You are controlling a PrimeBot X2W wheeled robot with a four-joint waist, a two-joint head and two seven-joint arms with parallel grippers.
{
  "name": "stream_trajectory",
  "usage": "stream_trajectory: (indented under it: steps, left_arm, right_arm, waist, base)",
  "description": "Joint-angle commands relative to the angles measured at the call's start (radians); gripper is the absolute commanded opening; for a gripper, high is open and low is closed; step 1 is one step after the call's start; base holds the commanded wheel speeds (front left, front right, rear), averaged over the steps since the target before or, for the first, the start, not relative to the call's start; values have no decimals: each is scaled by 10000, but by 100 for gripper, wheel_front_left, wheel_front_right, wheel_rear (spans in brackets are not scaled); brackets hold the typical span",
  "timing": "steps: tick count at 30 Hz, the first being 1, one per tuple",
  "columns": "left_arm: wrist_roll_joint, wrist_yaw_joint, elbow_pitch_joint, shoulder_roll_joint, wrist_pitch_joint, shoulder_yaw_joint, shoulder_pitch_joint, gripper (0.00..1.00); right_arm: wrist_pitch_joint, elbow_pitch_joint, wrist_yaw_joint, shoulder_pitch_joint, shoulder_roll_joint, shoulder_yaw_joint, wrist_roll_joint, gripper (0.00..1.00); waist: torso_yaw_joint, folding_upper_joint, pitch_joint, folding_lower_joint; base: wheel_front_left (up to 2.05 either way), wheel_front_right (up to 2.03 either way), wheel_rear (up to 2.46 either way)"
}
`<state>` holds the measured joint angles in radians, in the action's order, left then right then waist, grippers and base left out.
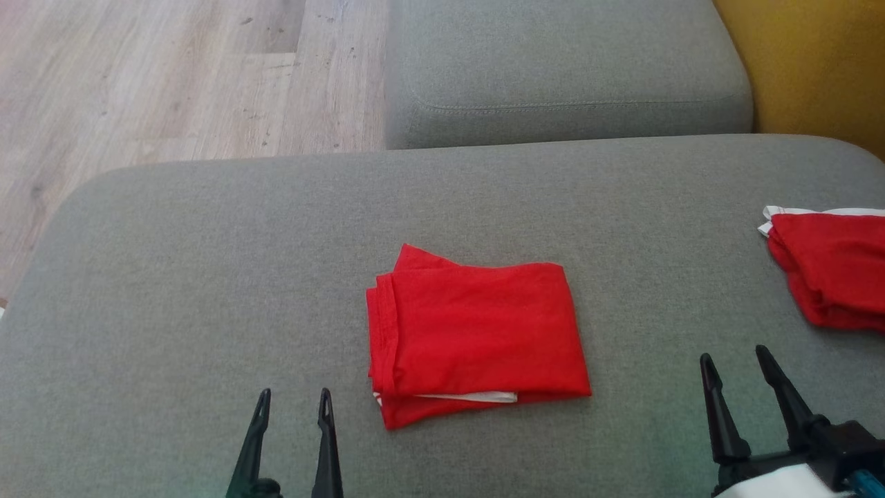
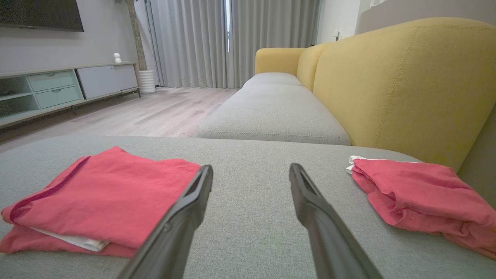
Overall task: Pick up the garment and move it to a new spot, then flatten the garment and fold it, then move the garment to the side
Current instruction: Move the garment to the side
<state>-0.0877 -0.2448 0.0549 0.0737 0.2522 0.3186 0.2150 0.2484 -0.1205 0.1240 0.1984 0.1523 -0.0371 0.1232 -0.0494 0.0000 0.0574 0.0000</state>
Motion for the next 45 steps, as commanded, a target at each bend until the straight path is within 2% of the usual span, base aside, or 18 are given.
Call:
stream_trajectory:
  steps: [1,19,25,31,36,40,42,43,44,45]
  left_arm:
    - [65,57,-340,-147,95,-393,-318,100]
    - [182,119,-219,-200,95,-315,-474,100]
    - [290,146,-168,-209,95,-170,-628,100]
    - [384,164,-41,-219,95,107,-996,100]
    - [403,119,47,-226,95,369,-1287,100]
    - [401,110,128,-229,95,585,-1462,100]
    - [393,107,149,-230,95,623,-1493,100]
    - [386,100,169,-230,95,654,-1517,100]
    - [383,90,188,-231,95,680,-1539,100]
    - [375,76,204,-231,95,701,-1559,100]
  right_arm:
    - [133,335,67,-308,126,-189,-63,100]
    - [133,159,67,-284,174,-199,-176,100]
    - [133,-519,67,-686,288,-630,318,100]
    - [-209,-2171,67,-2092,391,-1598,1792,100]
    - [-1252,-3349,67,-3426,242,-2269,3948,100]
    - [-2539,-4150,67,-4128,229,-2782,5840,100]
    - [-2800,-4259,67,-4249,252,-2942,6247,99]
    - [-2999,-4342,67,-4342,280,-3091,6623,56]
    - [-3150,-4377,67,-4410,299,-3241,6994,18]
    - [-3265,-4368,67,-4454,324,-3384,7354,0]
  waist:
    - [-1,0,-4,0]
    - [-234,0,-249,0]
    - [-441,0,-639,0]
    - [-645,0,-1171,0]
    - [-872,0,-1446,0]
    - [-1096,0,-1546,0]
    - [-1143,0,-1561,0]
    - [-1178,0,-1574,0]
    - [-1206,0,-1585,0]
    - [-1226,0,-1595,0]
  base:
    - [0,0,0]
    - [0,0,0]
    - [0,0,0]
    - [0,0,0]
    - [0,0,0]
    - [0,0,0]
    - [0,0,0]
    - [0,0,0]
    - [0,0,0]
    - [0,0,0]
